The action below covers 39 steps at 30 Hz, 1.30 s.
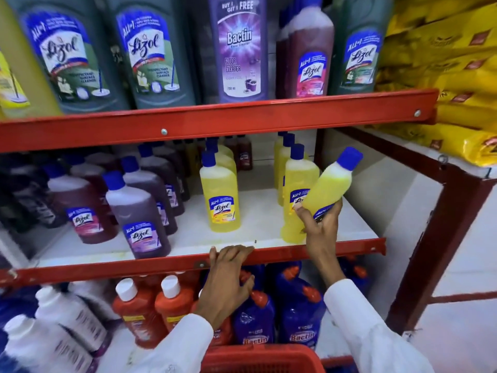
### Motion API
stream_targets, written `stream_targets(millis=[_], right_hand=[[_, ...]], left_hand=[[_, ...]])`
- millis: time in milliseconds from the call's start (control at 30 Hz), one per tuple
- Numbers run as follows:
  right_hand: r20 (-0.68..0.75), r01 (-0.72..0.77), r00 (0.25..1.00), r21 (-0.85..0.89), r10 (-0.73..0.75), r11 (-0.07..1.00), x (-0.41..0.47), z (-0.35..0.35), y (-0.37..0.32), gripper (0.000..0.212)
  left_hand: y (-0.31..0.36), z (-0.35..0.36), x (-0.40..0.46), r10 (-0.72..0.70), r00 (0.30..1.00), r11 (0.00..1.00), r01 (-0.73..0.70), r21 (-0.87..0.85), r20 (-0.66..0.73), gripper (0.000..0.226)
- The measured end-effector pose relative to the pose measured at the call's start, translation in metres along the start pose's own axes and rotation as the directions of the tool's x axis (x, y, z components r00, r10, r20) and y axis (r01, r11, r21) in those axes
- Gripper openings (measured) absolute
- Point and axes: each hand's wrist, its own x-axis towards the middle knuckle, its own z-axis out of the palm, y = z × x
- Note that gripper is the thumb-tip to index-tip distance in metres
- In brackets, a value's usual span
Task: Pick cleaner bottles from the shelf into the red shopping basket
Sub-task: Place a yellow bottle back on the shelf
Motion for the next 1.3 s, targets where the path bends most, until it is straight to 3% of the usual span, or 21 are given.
stream_targets(millis=[67, 167, 267, 400, 500, 600, 667, 733, 800, 867, 1300], right_hand=[[0.064, -0.058, 0.997, 0.232, 0.045, 0.971, -0.001, 0.0, -0.018, 0.077], [0.352, -0.324, 0.927, 0.571, 0.132, 0.754, -0.001, -0.004, -0.04, 0.084], [0.597, -0.517, 0.802, 0.684, 0.012, 0.514, -0.005, -0.006, -0.059, 0.067], [0.687, -0.601, 0.718, 0.694, -0.114, 0.396, -0.008, -0.009, -0.069, 0.071], [0.658, -0.57, 0.75, 0.694, -0.067, 0.439, -0.01, -0.011, -0.073, 0.069], [0.494, -0.444, 0.863, 0.637, 0.109, 0.63, -0.009, -0.01, -0.077, 0.072], [0.245, -0.297, 0.949, 0.469, 0.201, 0.832, -0.009, -0.006, -0.076, 0.088], [-0.02, -0.067, 0.997, 0.074, 0.068, 0.995, -0.01, -0.003, -0.069, 0.095], [-0.094, 0.079, 0.991, -0.183, -0.098, 0.98, -0.011, 0.0, -0.06, 0.1], [-0.127, 0.112, 0.981, -0.235, -0.144, 0.966, -0.007, 0.002, -0.05, 0.103], [-0.05, -0.002, 0.999, -0.418, -0.021, 0.908, 0.03, -0.002, 0.016, 0.104]], left_hand=[[-0.002, 0.002, 0.0, 0.001, 1.0, 1.0, -0.001, -0.001, -0.001, 0.064], [-0.003, 0.003, 0.001, 0.004, 1.0, 1.0, -0.004, 0.0, -0.005, 0.064], [-0.006, 0.005, 0.002, 0.015, 1.0, 1.0, -0.015, 0.011, -0.004, 0.064], [-0.01, 0.006, 0.001, 0.015, 1.0, 1.0, -0.015, 0.012, 0.0, 0.066], [-0.009, 0.006, 0.0, 0.019, 1.0, 1.0, -0.019, 0.01, -0.013, 0.066], [-0.009, 0.007, 0.0, 0.023, 1.0, 1.0, -0.023, 0.009, -0.021, 0.064], [-0.01, 0.007, 0.0, 0.02, 1.0, 1.0, -0.02, 0.001, -0.021, 0.065], [-0.009, 0.007, 0.0, 0.015, 1.0, 1.0, -0.015, -0.001, -0.019, 0.066], [-0.008, 0.007, -0.001, 0.01, 1.0, 1.0, -0.01, -0.009, -0.023, 0.067], [-0.007, 0.006, 0.0, 0.01, 1.0, 1.0, -0.011, -0.018, -0.029, 0.066], [-0.012, 0.011, 0.003, -0.017, 0.999, 0.996, 0.012, -0.088, -0.047, 0.063]])
